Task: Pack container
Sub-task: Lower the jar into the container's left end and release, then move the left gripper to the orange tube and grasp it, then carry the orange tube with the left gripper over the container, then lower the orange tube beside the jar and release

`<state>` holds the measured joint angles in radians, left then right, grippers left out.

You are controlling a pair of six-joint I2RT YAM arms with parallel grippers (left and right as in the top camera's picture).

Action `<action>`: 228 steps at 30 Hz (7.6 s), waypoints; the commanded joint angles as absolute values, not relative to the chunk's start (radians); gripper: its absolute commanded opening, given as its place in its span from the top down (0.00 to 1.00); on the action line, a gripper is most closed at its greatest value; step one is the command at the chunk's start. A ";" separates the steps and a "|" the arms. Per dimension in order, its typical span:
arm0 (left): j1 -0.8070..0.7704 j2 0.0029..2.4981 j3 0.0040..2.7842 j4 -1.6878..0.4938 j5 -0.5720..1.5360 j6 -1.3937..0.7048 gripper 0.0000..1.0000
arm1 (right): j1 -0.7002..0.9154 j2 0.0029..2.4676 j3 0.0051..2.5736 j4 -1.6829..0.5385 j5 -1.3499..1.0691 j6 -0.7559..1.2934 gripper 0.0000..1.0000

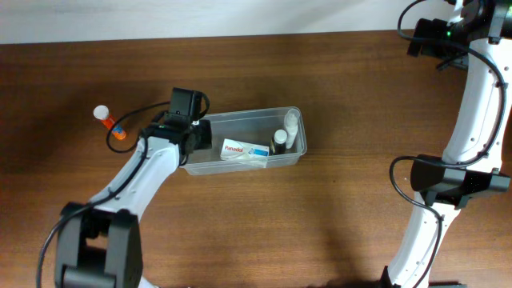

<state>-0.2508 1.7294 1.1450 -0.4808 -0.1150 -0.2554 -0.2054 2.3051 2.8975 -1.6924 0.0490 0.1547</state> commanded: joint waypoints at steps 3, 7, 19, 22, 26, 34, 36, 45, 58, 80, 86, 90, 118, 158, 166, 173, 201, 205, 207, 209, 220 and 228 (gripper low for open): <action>-0.255 1.786 1.164 -0.457 -0.132 -0.269 0.66 | -0.209 2.296 2.896 -1.698 0.057 0.163 0.02; -0.255 1.795 1.164 -0.456 -0.133 -0.269 0.66 | -0.209 2.296 2.896 -1.698 0.057 0.163 0.02; -0.255 1.801 1.164 -0.455 -0.148 -0.269 0.53 | -0.209 2.296 2.896 -1.699 0.057 0.163 0.02; -0.255 1.801 1.164 -0.451 -0.147 -0.269 0.52 | -0.209 2.296 2.896 -1.698 0.057 0.163 0.02; -0.255 1.801 1.164 -0.445 -0.147 -0.269 0.52 | -0.209 2.296 2.896 -1.698 0.057 0.162 0.02; -0.255 1.801 1.164 -0.445 -0.147 -0.269 0.52 | -0.209 2.296 2.896 -1.698 0.057 0.163 0.01; -0.255 1.801 1.164 -0.445 -0.147 -0.269 0.52 | -0.209 2.296 2.896 -1.699 0.057 0.163 0.02; -0.255 1.774 1.274 -0.558 -0.136 -0.268 0.46 | -0.209 2.296 2.896 -1.699 0.057 0.163 0.02; -0.223 1.649 1.538 -0.826 -0.241 -0.268 0.26 | -0.209 2.296 2.896 -1.698 0.057 0.162 0.02; 0.184 1.764 1.542 -0.803 -0.250 -0.237 0.07 | -0.209 2.296 2.896 -1.699 0.057 0.163 0.01; 0.184 1.843 1.542 -0.742 -0.250 -0.230 0.05 | -0.209 2.296 2.896 -1.698 0.057 0.163 0.02; 0.184 1.885 1.542 -0.714 -0.239 -0.230 0.06 | -0.209 2.296 2.896 -1.698 0.057 0.163 0.02; 0.184 1.971 1.542 -0.667 -0.225 -0.230 0.57 | -0.209 2.296 2.896 -1.698 0.057 0.163 0.02; -0.065 1.665 1.907 -1.256 0.075 -0.025 0.77 | -0.209 2.296 2.896 -1.698 0.057 0.163 0.02; -0.194 1.675 1.889 -1.301 0.012 0.001 0.77 | -0.209 2.296 2.896 -1.698 0.057 0.163 0.02; -0.218 1.684 1.787 -1.246 0.012 -0.008 0.77 | -0.209 2.296 2.896 -1.698 0.057 0.163 0.02; -0.233 1.691 1.316 -0.850 0.011 -0.014 0.77 | -0.209 2.296 2.896 -1.698 0.057 0.162 0.02; -0.233 1.691 1.275 -0.815 0.003 -0.014 0.77 | -0.209 2.296 2.896 -1.698 0.057 0.163 0.02; -0.233 1.691 1.262 -0.806 -0.015 -0.014 0.77 | -0.209 2.296 2.896 -1.698 0.057 0.163 0.02; -0.233 1.691 1.254 -0.802 -0.035 -0.014 0.76 | -0.209 2.296 2.896 -1.698 0.057 0.163 0.02; -0.233 1.691 1.245 -0.793 -0.080 -0.014 0.76 | -0.209 2.296 2.896 -1.698 0.057 0.163 0.02; -0.233 1.691 1.245 -0.793 -0.079 -0.014 0.46 | -0.209 2.296 2.896 -1.699 0.057 0.163 0.02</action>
<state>-0.2298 1.6939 1.2591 -0.7956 -0.0647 -0.0212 -0.2054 2.3051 2.8975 -1.6924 0.0490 0.1555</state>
